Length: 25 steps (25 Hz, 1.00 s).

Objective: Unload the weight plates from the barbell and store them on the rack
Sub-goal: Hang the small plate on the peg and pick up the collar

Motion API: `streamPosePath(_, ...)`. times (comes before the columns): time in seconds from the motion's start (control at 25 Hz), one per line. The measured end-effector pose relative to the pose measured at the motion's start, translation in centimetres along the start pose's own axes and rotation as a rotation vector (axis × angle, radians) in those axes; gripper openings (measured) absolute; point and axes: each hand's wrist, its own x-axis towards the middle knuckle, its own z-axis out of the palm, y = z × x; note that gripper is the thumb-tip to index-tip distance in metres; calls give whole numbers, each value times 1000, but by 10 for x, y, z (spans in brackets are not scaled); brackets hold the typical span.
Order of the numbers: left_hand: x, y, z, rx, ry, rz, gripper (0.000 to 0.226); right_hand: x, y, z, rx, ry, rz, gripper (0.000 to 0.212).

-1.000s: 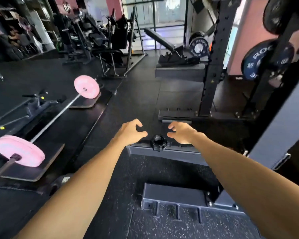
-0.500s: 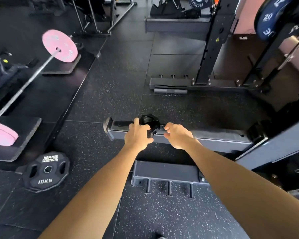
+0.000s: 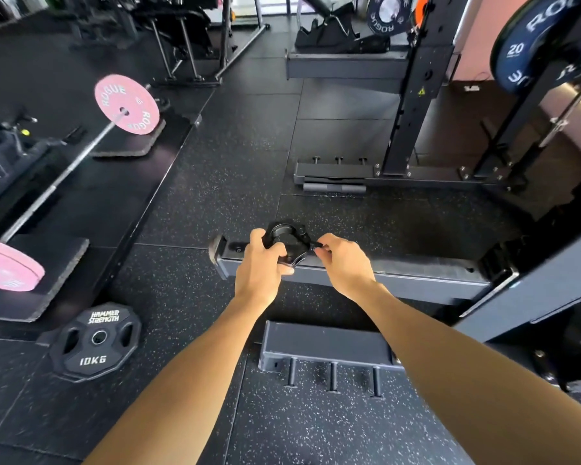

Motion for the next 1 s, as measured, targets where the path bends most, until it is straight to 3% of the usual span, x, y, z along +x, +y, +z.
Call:
streamPosePath(0.2, -33, 10, -62, 50, 195, 94, 17, -38, -51, -40, 183, 74, -53, 16)
streamPosePath(0.56, -156, 80, -201, -134, 421, 243, 25, -190, -153, -141, 676, 64, -142, 49)
streamPosePath(0.68, -203, 113, -240, -154, 480, 349, 35, -242, -178, -174, 795, 122, -191, 46)
streamPosePath(0.88, -266, 173, -294, -317, 349, 401, 87, -313, -185, -233, 849, 206, -246, 36)
streamPosePath(1.0, -293, 207, -314, -433, 247, 361, 90, -346, -175, -264, 838, 221, -266, 36)
